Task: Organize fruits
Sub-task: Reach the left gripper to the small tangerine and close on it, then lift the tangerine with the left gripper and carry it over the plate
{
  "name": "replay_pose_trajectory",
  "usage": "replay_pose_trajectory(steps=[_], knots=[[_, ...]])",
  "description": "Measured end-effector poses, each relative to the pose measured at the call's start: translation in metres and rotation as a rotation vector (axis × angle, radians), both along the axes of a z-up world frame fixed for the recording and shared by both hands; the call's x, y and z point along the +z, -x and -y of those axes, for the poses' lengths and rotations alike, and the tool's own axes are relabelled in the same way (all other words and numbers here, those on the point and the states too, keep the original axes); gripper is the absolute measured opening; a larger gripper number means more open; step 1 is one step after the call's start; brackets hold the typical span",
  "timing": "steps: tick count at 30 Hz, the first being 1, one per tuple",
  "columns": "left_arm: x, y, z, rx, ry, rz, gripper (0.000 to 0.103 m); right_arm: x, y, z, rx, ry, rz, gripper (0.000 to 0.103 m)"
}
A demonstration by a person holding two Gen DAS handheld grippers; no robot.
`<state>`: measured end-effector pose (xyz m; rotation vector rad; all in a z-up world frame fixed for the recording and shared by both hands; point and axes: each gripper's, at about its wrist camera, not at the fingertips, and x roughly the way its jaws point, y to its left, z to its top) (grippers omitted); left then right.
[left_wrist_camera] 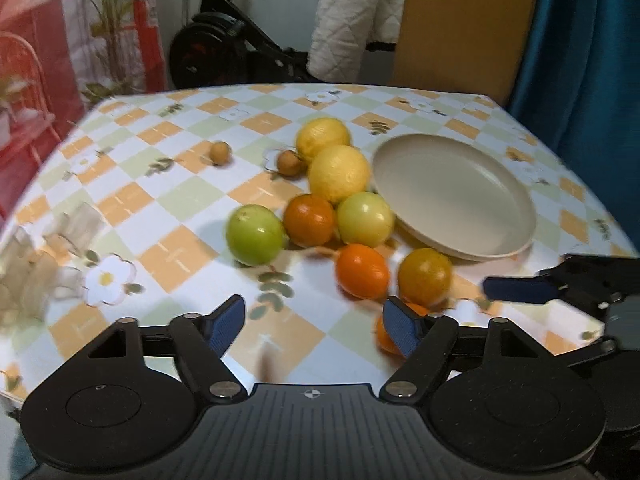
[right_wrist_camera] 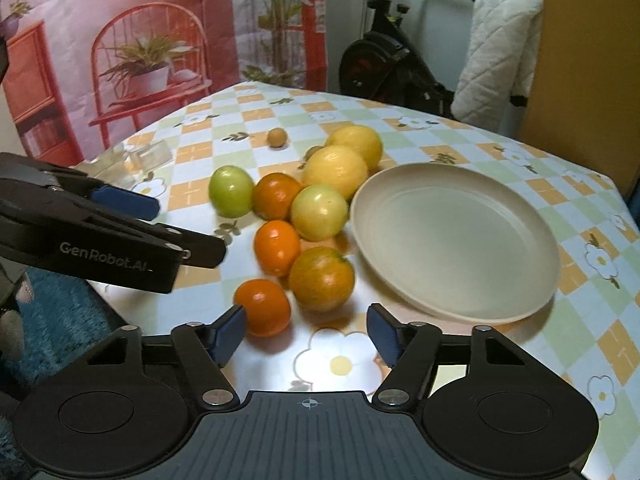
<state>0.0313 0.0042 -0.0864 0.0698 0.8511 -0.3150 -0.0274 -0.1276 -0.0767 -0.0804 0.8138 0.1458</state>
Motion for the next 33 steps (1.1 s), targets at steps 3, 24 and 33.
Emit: replay_pose_trajectory(steps=[3,24,33], knots=[[-0.003,-0.003,-0.002,0.005,0.034,-0.024,0.057,-0.002,0.0,-0.004,0.028,0.0,-0.013,0.051],[-0.022,-0.007,0.01,-0.115,0.236,-0.131,0.037,-0.014,-0.005,-0.008,0.084,-0.039,-0.015,0.031],[-0.031,-0.014,0.01,-0.112,0.252,-0.159,0.038,-0.018,-0.007,-0.01,0.087,-0.04,-0.009,0.029]])
